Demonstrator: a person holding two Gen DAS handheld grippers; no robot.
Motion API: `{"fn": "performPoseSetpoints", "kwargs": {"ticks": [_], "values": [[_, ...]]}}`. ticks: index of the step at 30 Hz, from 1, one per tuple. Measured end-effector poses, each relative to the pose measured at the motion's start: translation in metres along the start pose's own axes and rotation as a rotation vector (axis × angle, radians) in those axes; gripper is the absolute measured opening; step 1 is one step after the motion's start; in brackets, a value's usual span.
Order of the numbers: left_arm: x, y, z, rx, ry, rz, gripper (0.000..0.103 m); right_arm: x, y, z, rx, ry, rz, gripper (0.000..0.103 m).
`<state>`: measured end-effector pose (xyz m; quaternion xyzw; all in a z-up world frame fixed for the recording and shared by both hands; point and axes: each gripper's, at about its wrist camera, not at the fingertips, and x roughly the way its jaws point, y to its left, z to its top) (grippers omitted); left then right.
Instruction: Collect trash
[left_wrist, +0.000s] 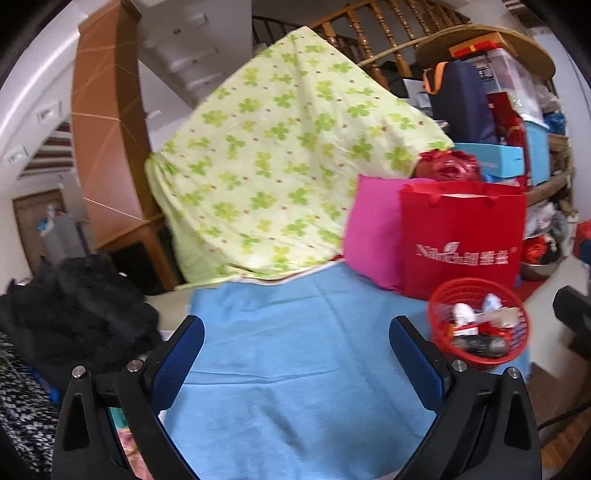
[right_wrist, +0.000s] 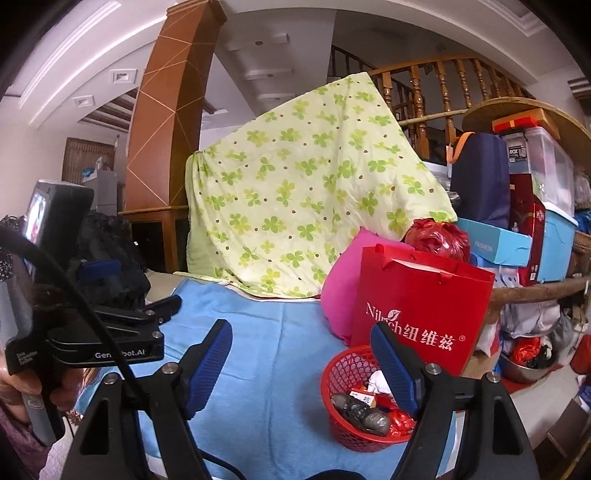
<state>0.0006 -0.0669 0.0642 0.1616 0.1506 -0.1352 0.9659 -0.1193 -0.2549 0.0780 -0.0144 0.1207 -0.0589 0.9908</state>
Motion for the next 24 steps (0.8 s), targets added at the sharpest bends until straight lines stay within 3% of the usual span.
{"fn": "performPoseSetpoints", "kwargs": {"ticks": [12, 24], "values": [[0.0, 0.023, -0.018, -0.048, 0.022, 0.023, 0.1, 0.017, 0.019, -0.002, -0.016, 0.047, -0.004, 0.08], [0.006, 0.021, -0.025, -0.035, 0.047, 0.008, 0.1, 0.037, 0.0, -0.009, 0.065, 0.134, -0.046, 0.08]]}}
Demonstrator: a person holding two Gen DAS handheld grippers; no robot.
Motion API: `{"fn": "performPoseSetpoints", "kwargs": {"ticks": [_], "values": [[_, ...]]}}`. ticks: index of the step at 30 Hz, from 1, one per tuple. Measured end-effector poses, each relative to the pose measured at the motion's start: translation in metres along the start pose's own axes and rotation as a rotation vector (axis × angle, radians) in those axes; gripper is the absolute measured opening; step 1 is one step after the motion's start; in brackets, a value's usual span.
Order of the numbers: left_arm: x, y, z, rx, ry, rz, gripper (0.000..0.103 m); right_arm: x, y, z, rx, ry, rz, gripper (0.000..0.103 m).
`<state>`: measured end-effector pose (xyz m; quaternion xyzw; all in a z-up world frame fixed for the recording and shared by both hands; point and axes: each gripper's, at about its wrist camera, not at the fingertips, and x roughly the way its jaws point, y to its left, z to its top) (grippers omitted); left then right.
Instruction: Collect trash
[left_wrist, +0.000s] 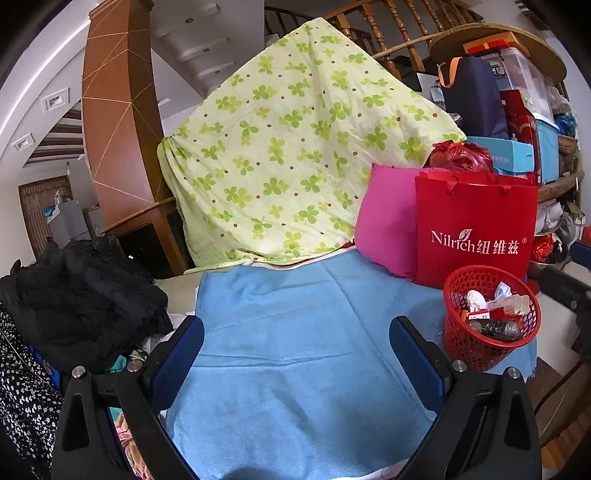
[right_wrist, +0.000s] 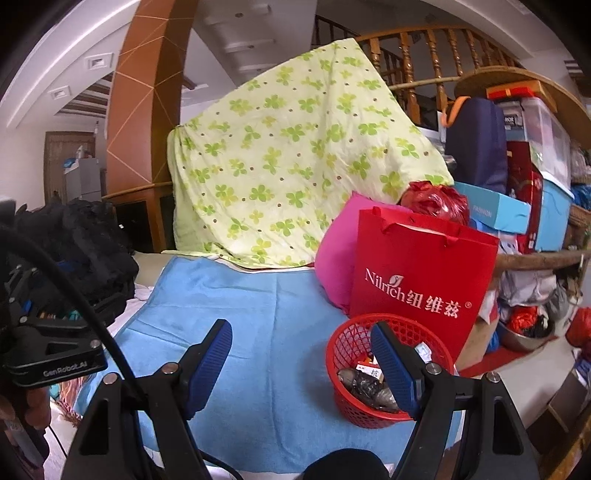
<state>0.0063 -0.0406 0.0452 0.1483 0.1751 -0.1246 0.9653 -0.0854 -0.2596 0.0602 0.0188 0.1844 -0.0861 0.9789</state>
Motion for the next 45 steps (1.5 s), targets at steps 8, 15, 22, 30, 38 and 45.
{"fn": "performPoseSetpoints", "kwargs": {"ticks": [8, 15, 22, 30, 38, 45], "values": [[0.0, -0.008, 0.002, 0.019, 0.002, -0.008, 0.1, -0.002, -0.015, 0.001, 0.045, 0.001, -0.01, 0.08], [-0.001, -0.017, 0.002, 0.035, 0.004, -0.013, 0.1, -0.004, -0.021, 0.0, 0.05, 0.005, -0.015, 0.08], [0.001, -0.023, 0.001, 0.05, 0.013, -0.019, 0.1, -0.004, -0.027, -0.003, 0.067, 0.008, -0.016, 0.08], [0.004, -0.022, -0.001, 0.049, 0.026, -0.019, 0.1, -0.003, -0.026, -0.005, 0.069, 0.014, -0.016, 0.08], [0.005, -0.02, -0.002, 0.044, 0.029, -0.021, 0.1, -0.001, -0.018, -0.006, 0.05, 0.025, 0.002, 0.08], [0.006, -0.019, -0.004, 0.04, 0.031, -0.02, 0.1, 0.0, -0.014, -0.005, 0.042, 0.026, 0.009, 0.08]]}}
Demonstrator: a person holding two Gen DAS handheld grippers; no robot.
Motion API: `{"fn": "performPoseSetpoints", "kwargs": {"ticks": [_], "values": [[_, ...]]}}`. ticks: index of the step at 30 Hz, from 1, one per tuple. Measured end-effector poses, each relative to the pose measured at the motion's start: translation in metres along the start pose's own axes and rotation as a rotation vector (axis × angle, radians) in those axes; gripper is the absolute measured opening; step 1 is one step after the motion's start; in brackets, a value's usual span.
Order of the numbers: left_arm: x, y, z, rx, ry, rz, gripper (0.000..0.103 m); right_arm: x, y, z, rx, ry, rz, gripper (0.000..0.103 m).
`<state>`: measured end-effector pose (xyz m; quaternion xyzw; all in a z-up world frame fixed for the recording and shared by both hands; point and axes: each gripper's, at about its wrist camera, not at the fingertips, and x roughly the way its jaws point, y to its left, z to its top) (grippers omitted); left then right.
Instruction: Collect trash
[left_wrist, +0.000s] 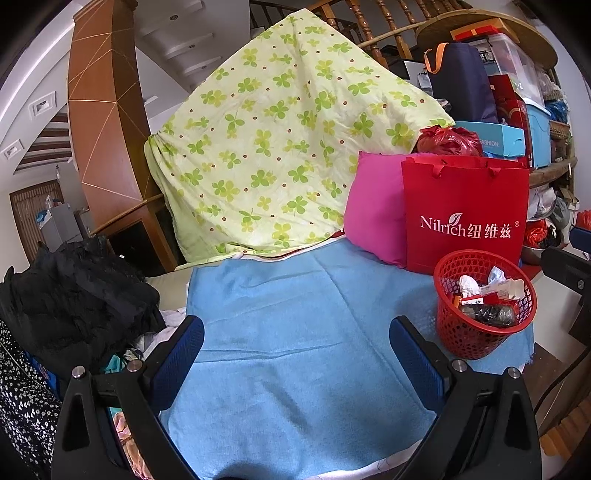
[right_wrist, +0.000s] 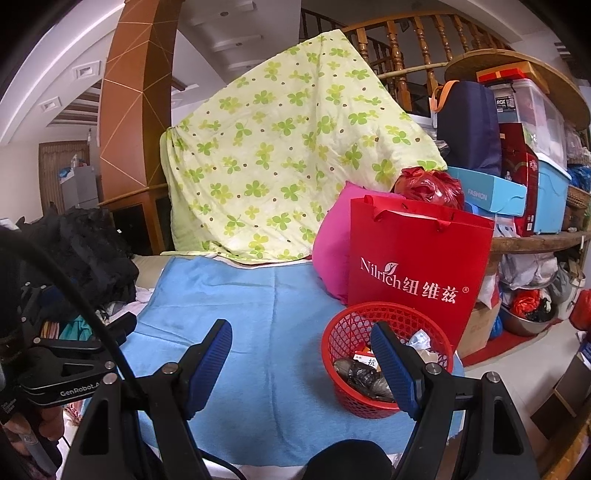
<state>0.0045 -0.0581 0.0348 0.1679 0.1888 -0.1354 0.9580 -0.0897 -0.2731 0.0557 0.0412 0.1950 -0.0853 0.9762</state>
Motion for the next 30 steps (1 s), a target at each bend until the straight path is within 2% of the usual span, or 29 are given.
{"fn": "performPoseSetpoints", "kwargs": {"ticks": [30], "values": [[0.0028, 0.0023, -0.0045, -0.013, 0.009, 0.0, 0.1, -0.003, 0.006, 0.0082, -0.008, -0.003, 0.002, 0.08]]}}
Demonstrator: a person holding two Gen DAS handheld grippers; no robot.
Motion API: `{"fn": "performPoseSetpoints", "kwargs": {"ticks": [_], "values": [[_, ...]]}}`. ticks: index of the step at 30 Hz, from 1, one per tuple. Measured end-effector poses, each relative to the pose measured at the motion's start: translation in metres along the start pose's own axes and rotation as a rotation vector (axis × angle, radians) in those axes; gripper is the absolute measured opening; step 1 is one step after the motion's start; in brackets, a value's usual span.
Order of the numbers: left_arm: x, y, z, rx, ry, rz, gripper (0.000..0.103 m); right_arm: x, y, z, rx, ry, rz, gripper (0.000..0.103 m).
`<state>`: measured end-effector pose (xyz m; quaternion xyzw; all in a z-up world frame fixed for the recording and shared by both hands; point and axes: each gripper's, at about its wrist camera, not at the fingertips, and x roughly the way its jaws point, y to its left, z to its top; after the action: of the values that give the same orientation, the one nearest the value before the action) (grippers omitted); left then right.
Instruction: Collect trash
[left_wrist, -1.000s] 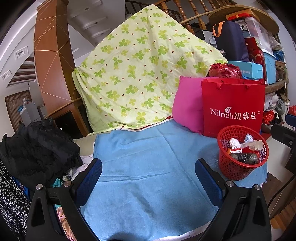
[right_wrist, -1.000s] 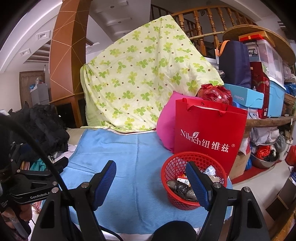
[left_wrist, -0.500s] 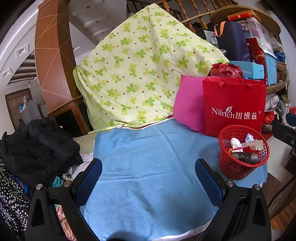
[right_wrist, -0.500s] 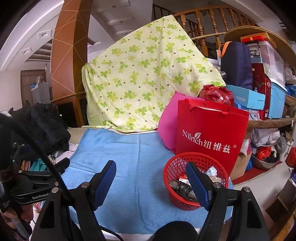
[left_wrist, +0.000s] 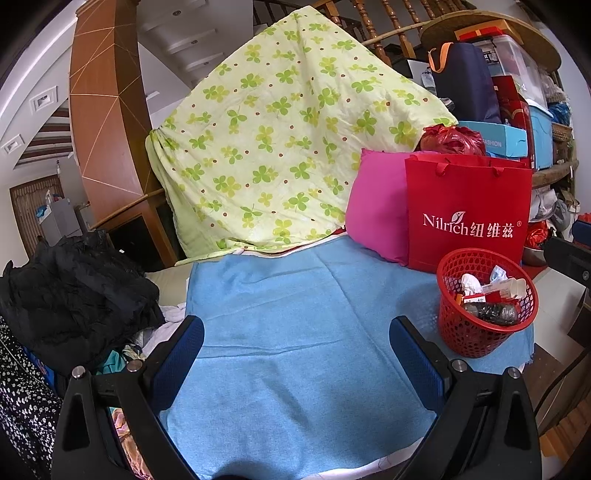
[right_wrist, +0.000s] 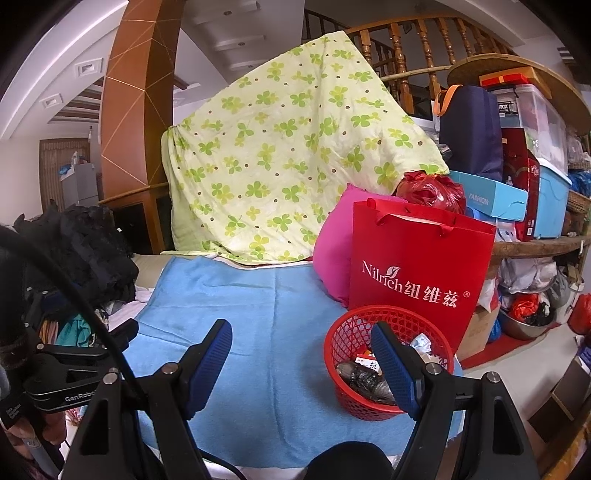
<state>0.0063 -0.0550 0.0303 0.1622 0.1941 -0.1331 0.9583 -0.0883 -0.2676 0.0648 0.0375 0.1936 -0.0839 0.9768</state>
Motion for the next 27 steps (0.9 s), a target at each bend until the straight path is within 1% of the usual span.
{"fn": "performPoseSetpoints", "kwargs": {"ticks": [18, 27], "values": [[0.002, 0.0023, -0.0005, 0.001, 0.002, -0.001, 0.1, 0.0014, 0.0013, -0.0001, 0.0, 0.001, 0.002, 0.08], [0.0043, 0.0025, -0.0091, 0.0, 0.007, 0.0, 0.1, 0.0012, 0.0025, 0.0003, 0.001, 0.002, 0.001, 0.08]]}}
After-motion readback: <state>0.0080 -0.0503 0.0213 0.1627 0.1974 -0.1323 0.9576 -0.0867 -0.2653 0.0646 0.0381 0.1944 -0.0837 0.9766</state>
